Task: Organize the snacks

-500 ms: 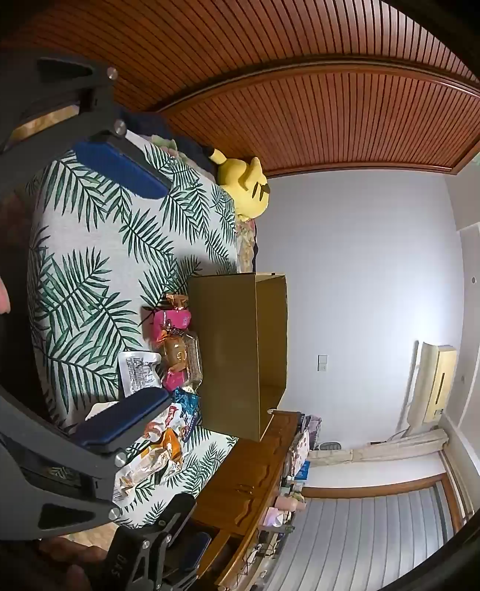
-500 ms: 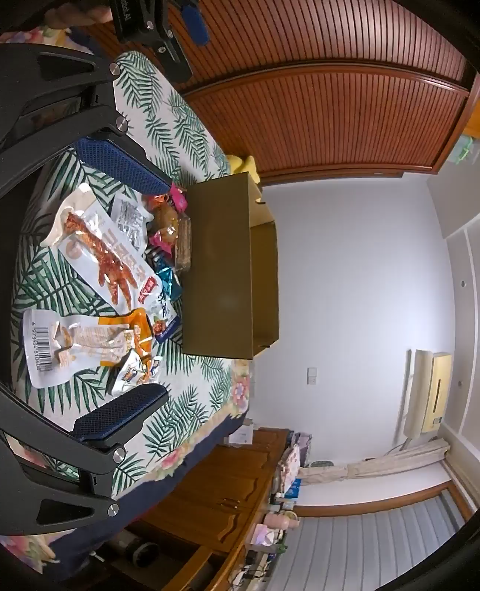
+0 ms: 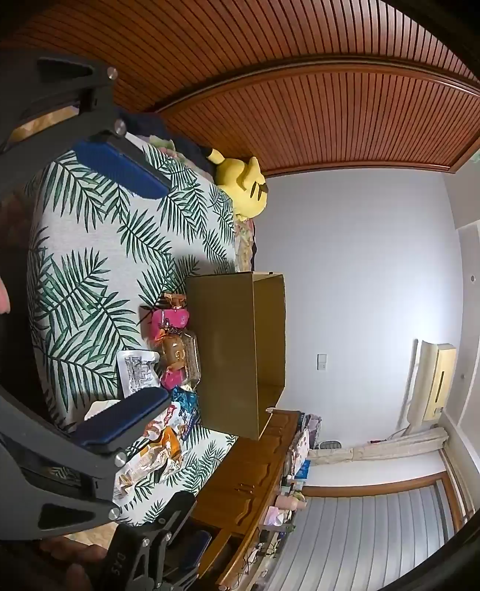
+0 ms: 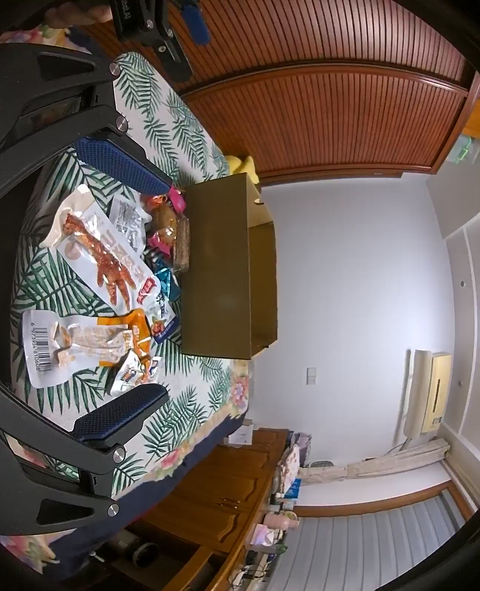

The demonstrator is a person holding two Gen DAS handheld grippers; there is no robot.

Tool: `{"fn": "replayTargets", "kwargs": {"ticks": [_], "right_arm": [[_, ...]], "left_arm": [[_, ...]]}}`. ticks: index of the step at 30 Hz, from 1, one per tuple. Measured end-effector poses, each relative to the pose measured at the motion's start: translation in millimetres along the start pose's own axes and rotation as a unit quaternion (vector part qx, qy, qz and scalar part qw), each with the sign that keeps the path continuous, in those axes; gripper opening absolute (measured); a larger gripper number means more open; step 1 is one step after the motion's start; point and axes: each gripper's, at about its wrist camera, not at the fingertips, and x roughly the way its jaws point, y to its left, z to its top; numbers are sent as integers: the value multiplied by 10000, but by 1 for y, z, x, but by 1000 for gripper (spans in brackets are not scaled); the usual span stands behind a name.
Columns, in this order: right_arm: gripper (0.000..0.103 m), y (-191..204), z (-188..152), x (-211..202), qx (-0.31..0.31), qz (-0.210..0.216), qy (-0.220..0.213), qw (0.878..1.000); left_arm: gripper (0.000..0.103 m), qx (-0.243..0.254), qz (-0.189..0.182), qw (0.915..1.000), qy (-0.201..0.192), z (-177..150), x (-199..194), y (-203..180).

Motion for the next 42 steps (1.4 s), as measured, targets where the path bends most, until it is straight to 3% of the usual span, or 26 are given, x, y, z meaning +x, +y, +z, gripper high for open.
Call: {"fn": "replayTargets", "kwargs": {"ticks": [21,30,42], "right_arm": [[103,-7,-8,6,-12,-32,199,9998],[100,-41,-18,21,-227,124,802,9964],[76,-67,-32,68,-181,841,1904,9779]], "left_arm": [[103,64,-201,9994,279,-11,12,-15],[103,288,-892,9938,605,-9,37,-44],[98,617,-1867,9721,1281,-5,78,-88]]}}
